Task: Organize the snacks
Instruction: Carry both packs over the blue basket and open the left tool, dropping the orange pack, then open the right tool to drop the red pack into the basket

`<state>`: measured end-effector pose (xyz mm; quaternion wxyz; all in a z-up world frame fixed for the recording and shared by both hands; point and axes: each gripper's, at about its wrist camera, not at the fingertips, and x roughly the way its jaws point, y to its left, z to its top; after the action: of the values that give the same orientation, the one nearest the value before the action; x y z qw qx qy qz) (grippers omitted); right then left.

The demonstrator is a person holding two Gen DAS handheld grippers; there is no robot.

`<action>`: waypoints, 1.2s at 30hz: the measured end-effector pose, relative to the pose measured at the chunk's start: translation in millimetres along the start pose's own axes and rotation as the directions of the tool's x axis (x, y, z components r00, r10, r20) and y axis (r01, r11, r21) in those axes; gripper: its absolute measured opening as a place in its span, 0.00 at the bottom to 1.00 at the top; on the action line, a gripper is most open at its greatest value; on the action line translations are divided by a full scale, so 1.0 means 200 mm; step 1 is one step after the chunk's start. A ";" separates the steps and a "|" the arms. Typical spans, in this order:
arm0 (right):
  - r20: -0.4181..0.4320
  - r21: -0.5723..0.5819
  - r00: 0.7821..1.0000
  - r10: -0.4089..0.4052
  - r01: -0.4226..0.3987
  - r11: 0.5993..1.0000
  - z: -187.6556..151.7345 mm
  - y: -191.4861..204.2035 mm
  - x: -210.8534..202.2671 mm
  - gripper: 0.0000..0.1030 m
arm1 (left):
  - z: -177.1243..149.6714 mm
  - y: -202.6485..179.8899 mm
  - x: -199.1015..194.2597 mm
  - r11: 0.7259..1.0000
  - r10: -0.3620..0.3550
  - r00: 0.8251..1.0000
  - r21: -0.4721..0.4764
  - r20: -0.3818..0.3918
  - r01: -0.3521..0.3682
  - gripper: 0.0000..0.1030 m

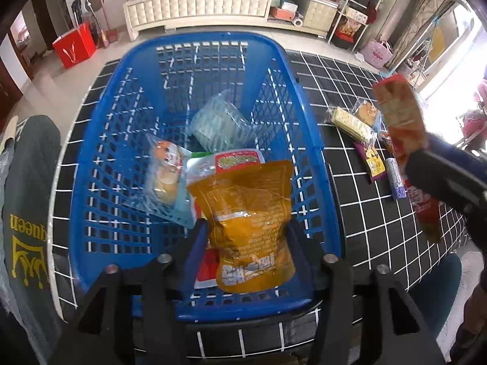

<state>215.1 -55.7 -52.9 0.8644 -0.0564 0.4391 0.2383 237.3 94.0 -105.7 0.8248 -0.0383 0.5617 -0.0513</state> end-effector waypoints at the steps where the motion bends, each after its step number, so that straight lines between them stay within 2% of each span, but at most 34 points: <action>1: -0.001 -0.001 1.000 0.006 -0.006 1.000 0.00 0.01 0.00 0.32 | 0.00 0.01 -0.02 1.000 -0.007 1.000 -0.009 0.009 0.007 0.50; 2: -0.003 -0.002 1.000 0.011 -0.011 1.000 0.01 0.02 0.01 0.32 | 0.00 0.02 -0.04 1.000 -0.014 1.000 -0.014 0.014 0.014 0.51; 4: -0.005 -0.004 1.000 0.020 -0.020 1.000 0.02 0.05 0.02 0.32 | 0.00 0.05 -0.07 1.000 -0.019 0.999 -0.023 0.028 0.020 0.60; 17: -0.066 -0.045 0.996 0.054 -0.057 0.997 0.10 0.26 0.17 0.32 | -0.09 0.36 -0.31 0.991 0.016 0.991 -0.133 0.135 0.002 0.60; 29: -0.146 -0.086 0.989 0.008 -0.021 0.996 0.10 0.40 0.36 0.32 | -0.16 0.53 -0.33 0.982 0.030 0.986 -0.187 0.162 0.001 0.60; 31: -0.162 -0.101 0.987 -0.009 -0.008 0.995 0.10 0.41 0.37 0.38 | -0.17 0.55 -0.32 0.981 0.024 0.986 -0.193 0.164 0.009 0.60; 34: -0.159 -0.122 0.985 -0.067 0.047 0.991 0.09 0.41 0.38 0.57 | -0.18 0.56 -0.32 0.979 0.019 0.986 -0.205 0.164 0.015 0.60; 35: -0.151 -0.116 0.985 -0.080 0.063 0.991 0.09 0.40 0.36 0.67 | -0.18 0.56 -0.32 0.978 0.018 0.986 -0.208 0.164 0.017 0.60; 36: -0.146 -0.106 0.987 -0.072 0.057 0.993 0.09 0.39 0.35 0.73 | -0.18 0.56 -0.32 0.978 0.016 0.986 -0.209 0.164 0.019 0.60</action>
<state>226.9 43.9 -89.2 0.8322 -0.1321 0.4881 0.2273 185.4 212.8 -72.7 0.8599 -0.1296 0.4937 0.0112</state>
